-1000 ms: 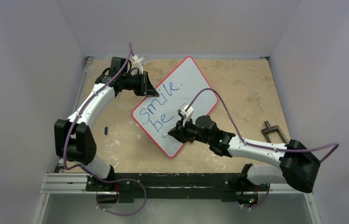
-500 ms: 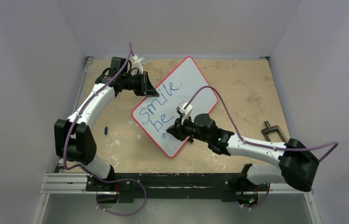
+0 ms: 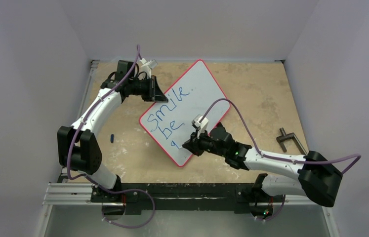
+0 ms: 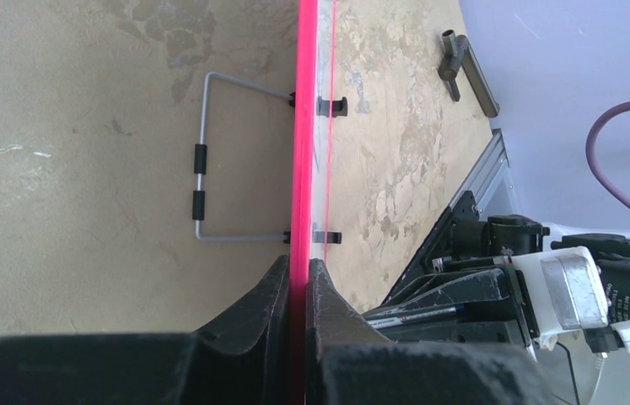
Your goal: Write a sentence on the whiteboard
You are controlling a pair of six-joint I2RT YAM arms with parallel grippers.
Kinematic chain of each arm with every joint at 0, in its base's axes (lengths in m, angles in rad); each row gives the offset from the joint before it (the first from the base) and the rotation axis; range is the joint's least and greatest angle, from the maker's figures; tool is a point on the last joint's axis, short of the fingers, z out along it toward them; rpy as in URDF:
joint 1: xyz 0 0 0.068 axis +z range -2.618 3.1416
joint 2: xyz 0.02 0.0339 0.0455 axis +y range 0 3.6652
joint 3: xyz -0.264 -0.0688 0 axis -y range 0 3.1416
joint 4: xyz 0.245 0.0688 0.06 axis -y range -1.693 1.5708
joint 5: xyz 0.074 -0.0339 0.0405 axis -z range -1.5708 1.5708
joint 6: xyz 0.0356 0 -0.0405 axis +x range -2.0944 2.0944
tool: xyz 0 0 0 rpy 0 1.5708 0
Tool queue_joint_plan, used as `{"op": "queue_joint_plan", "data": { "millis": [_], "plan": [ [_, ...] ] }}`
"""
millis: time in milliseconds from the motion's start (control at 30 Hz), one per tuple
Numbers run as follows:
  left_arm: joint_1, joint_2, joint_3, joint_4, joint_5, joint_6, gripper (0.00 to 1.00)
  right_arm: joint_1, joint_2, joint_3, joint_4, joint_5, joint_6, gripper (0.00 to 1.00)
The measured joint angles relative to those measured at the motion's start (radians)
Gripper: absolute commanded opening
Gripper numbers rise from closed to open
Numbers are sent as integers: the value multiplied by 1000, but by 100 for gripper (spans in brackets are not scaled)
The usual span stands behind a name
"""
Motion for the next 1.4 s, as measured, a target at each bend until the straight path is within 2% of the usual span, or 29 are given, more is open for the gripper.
{"op": "queue_joint_plan", "data": {
  "millis": [667, 1033, 1400],
  "plan": [
    [0, 0, 0, 3, -1, 4, 0, 0, 5, -26, 9, -53, 22, 0],
    [2, 0, 0, -2, -2, 1, 0, 6, 37, 45, 2, -76, 13, 0],
    [2, 0, 0, -11, -11, -27, 0, 6, -90, 59, -37, 29, -8, 0]
  ]
}}
